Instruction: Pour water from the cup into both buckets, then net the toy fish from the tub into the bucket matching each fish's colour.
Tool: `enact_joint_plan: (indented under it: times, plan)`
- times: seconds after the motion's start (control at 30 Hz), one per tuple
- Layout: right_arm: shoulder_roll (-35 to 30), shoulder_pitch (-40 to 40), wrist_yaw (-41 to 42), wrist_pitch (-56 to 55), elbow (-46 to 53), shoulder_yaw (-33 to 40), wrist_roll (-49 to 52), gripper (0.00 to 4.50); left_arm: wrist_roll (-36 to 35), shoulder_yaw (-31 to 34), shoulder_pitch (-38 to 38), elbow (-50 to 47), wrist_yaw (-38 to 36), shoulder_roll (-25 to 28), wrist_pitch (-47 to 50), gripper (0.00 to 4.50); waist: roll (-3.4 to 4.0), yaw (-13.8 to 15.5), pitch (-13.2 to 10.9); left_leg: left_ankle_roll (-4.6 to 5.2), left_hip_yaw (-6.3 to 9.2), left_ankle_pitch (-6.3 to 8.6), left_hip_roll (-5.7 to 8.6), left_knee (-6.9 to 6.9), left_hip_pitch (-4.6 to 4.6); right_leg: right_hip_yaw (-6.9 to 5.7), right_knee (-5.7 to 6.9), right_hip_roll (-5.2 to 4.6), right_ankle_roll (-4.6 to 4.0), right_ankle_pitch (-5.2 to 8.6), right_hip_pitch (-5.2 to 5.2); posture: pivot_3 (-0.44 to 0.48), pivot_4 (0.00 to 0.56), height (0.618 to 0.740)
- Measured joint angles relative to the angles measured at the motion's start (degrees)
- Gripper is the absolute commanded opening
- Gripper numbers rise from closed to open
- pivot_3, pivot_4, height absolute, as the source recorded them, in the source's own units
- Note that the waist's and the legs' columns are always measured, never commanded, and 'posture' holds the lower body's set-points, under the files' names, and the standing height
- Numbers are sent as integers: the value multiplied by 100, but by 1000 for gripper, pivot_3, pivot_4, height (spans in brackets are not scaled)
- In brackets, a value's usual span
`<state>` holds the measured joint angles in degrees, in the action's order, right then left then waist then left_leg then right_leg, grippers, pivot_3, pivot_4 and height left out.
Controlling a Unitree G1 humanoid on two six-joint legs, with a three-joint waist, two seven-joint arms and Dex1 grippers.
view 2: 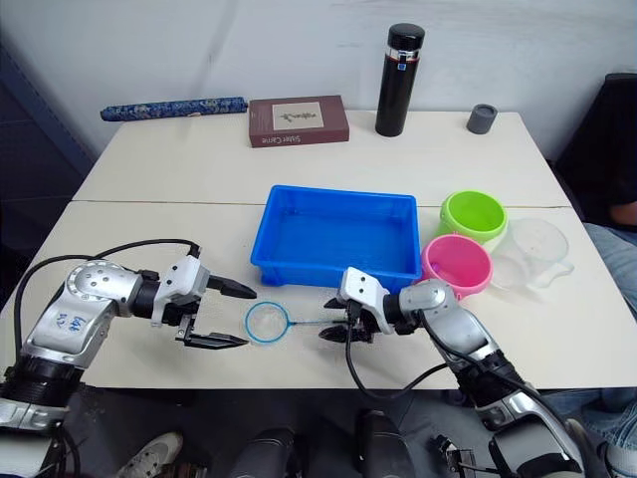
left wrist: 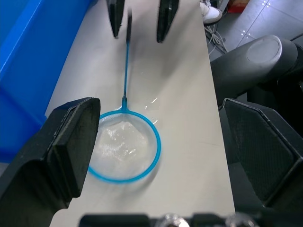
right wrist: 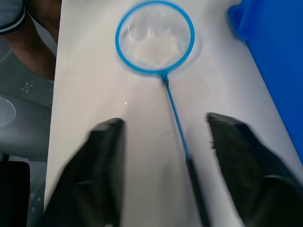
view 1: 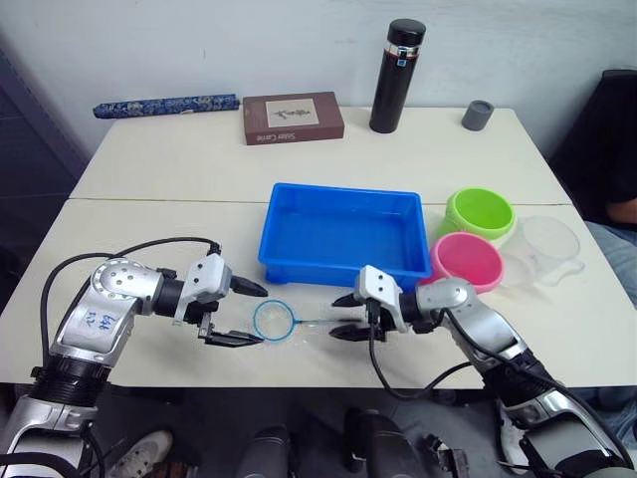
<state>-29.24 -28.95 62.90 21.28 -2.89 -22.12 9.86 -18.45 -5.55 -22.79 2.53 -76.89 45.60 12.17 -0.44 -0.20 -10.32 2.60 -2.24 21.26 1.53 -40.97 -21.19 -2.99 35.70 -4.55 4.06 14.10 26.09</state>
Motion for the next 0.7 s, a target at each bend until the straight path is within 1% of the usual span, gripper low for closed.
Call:
enact_joint_plan:
  times: [0.03, 0.07, 0.13, 0.23, 0.3, 0.43, 0.6, 0.7]
  plan:
    - [-35, 4, -13, -13, 16, 0, -68, 4464, -4, 0, 0, -6, 35, -30, 62, 4500, 0, 0, 0, 0, 0, 0, 0, 0, 0, 0, 0, 0, 0, 0, 0, 0, 150, 740]
    - [-143, 40, -12, 27, 108, 10, -88, 4464, -14, 3, 11, -30, 95, -48, 162, 4500, 0, 0, 0, 0, 0, 0, 0, 1, -1, 1, 0, 0, 0, 0, 1, 0, 150, 740]
    - [-511, 287, 72, 244, 613, 151, 28, 4464, -57, 85, 165, -213, 250, -36, 412, 4500, 1, 18, -1, 5, 5, 4, 0, 3, -4, 0, -6, -2, 0, 0, 0, 0, 150, 740]
    - [-1131, 792, 176, 740, 1517, 660, 361, 4464, -91, 260, 541, -448, 577, 45, 799, 4500, 1, 18, -1, 10, 7, 9, -2, 3, -3, 0, -17, -3, 0, 0, -6, 0, 150, 740]
    - [-1352, 1064, 94, 1082, 1972, 1029, 583, 4464, -107, 391, 807, -607, 847, 51, 1065, 4500, 1, 11, -1, 9, 8, 12, -5, 3, 4, 1, -18, -2, 0, 0, -12, 0, 150, 740]
    - [-1296, 1553, -436, 1590, 2596, 1600, 892, 4464, -114, 704, 1422, -1067, 1597, -101, 1314, 4500, 2, 17, 0, -2, 10, 17, -13, 11, 15, 1, -18, 0, -6, 4, -16, 0, 150, 740]
    - [-1248, 2561, -1095, 1901, 2859, 2113, 978, 4464, -107, 1033, 2488, -1534, 2517, -567, 1494, 4500, 5, 29, 2, 4, 9, 20, -13, 13, 17, 1, -28, -2, -6, 3, -25, 0, 150, 740]
    - [-1255, 2980, -1286, 1910, 2954, 2270, 977, 4464, -101, 1247, 2831, -1705, 2975, -796, 1591, 4500, 5, 51, 2, 8, 10, 24, -13, 16, 36, 1, -55, -3, -6, 3, -44, 0, 150, 740]
